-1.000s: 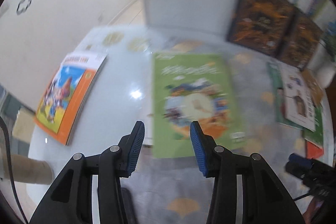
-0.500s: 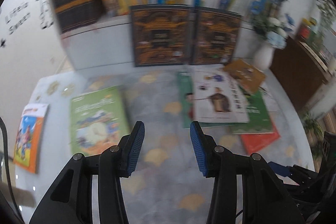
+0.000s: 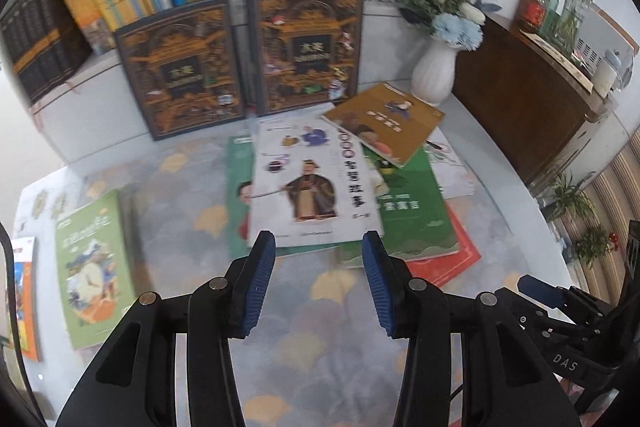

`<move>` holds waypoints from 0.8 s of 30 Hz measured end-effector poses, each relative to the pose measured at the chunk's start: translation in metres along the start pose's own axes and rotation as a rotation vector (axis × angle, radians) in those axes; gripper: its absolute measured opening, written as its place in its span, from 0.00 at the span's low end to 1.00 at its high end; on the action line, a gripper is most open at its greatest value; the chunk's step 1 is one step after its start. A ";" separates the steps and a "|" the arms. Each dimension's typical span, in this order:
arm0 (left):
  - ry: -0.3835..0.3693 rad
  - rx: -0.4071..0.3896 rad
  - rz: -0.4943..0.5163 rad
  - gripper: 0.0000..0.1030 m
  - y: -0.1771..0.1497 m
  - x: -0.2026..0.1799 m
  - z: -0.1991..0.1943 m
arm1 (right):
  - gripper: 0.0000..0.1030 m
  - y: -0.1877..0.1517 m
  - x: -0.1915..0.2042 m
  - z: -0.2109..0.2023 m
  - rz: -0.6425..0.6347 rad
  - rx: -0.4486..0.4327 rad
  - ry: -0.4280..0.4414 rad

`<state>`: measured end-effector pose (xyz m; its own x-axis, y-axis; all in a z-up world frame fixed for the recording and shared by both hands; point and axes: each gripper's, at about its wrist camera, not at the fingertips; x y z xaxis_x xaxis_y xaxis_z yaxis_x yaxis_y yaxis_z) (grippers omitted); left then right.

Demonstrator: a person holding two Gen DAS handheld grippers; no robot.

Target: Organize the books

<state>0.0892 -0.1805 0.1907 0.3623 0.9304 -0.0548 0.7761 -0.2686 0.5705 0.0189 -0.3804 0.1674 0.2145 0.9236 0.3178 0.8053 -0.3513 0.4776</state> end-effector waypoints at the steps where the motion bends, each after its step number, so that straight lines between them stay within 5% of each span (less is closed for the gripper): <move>1: -0.002 0.006 0.003 0.40 0.003 -0.005 0.005 | 0.53 0.003 -0.006 0.003 0.006 0.006 0.001; 9: -0.051 0.054 0.002 0.42 0.011 -0.018 0.051 | 0.53 0.027 -0.040 0.037 0.024 0.037 0.023; 17: -0.228 0.122 -0.184 0.42 0.006 0.044 0.118 | 0.53 0.066 -0.040 0.093 -0.007 0.066 0.067; 24: -0.193 0.120 -0.414 0.42 0.015 0.117 0.166 | 0.37 0.087 0.004 0.141 -0.048 0.128 0.175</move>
<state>0.2287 -0.1172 0.0564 0.0909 0.9049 -0.4157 0.9255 0.0775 0.3708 0.1675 -0.3860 0.0944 0.0843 0.8939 0.4402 0.8782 -0.2753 0.3910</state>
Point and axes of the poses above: each gripper's, at about its wrist camera, not at the fingertips, and z roughly the way its jaws point, x to its left, y to its top, and after that the axes turned 1 degree about z, right-handed
